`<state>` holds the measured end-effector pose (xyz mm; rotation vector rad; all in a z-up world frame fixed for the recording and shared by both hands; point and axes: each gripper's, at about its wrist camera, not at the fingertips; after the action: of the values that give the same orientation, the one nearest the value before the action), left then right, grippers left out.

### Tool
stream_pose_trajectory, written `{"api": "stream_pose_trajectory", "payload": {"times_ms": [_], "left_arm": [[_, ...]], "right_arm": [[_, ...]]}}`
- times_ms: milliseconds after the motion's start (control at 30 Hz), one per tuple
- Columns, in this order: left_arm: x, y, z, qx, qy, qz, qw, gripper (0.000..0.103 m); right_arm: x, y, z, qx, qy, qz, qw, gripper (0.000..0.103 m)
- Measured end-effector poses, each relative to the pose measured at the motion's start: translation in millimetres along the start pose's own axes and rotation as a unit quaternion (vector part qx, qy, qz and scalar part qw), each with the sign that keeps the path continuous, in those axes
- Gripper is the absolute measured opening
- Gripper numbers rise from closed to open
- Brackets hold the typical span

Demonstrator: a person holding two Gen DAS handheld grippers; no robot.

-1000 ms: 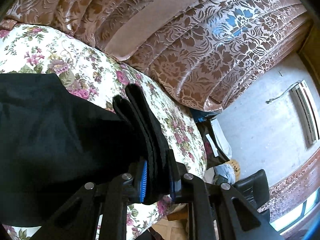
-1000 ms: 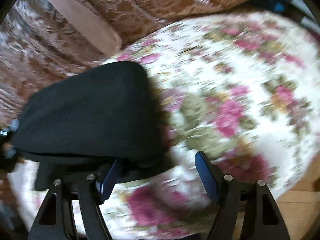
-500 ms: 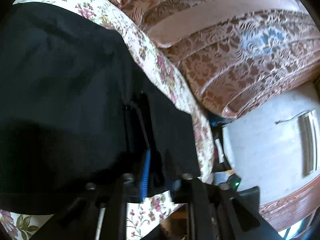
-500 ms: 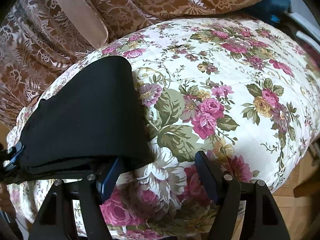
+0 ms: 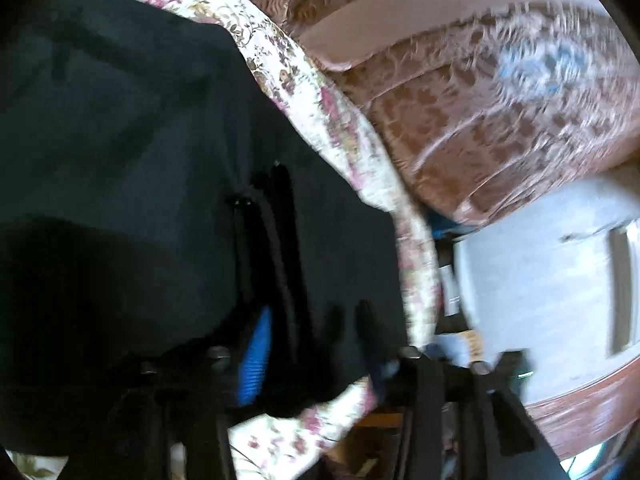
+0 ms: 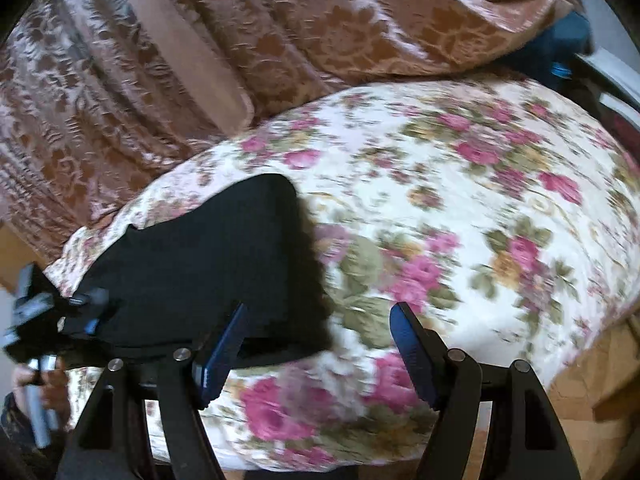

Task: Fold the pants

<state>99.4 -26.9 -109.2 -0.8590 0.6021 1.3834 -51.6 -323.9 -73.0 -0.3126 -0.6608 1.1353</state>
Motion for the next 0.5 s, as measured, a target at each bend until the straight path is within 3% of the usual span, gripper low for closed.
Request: {"api": "stream_pose_trajectory", "payload": {"times_ms": [33,167,233,333,433,467,500], "left_arm": [[-5.1,0.9,-1.1,-0.005,-0.014,-0.015,0.9998,0.011],[-21.1,4.7,11.2,-0.036,-0.030,-0.059,0.9971,0.011],[-26.5,6.7,18.7,-0.051,-0.069,-0.084,0.9928,0.011],[-29.7,8.6,13.0,-0.051,-0.153,-0.117,0.9799,0.012],[-25.8,13.1,4.3,-0.048,-0.195,-0.122,0.9721,0.020],[-26.2,16.1,5.6,-0.056,-0.205,-0.125,0.9692,0.030],[-27.4,18.5,7.2,-0.064,-0.219,-0.128,0.9650,0.032]], "right_arm": [[7.8,-0.8,-2.6,0.003,-0.008,0.008,1.000,0.074],[37.8,-0.5,-16.1,0.017,-0.046,0.038,0.998,0.074],[52.3,-0.8,-28.3,0.030,-0.068,0.046,0.996,0.074],[77.0,-2.6,-41.3,0.036,-0.092,0.067,0.993,0.075],[99.8,-2.0,-51.2,0.046,-0.088,0.098,0.990,0.076],[104.2,-1.2,-53.7,0.050,-0.083,0.107,0.990,0.076],[108.5,0.6,-56.8,0.055,-0.077,0.117,0.989,0.076]]}}
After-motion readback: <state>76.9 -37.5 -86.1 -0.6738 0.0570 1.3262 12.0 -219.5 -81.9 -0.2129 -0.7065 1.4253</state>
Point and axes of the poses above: each gripper's, at about its wrist camera, not at the fingertips, and z roughly against the way its jaws point, x to its left, y to its underside, and after that the axes turned 4 degrees about x, right-handed
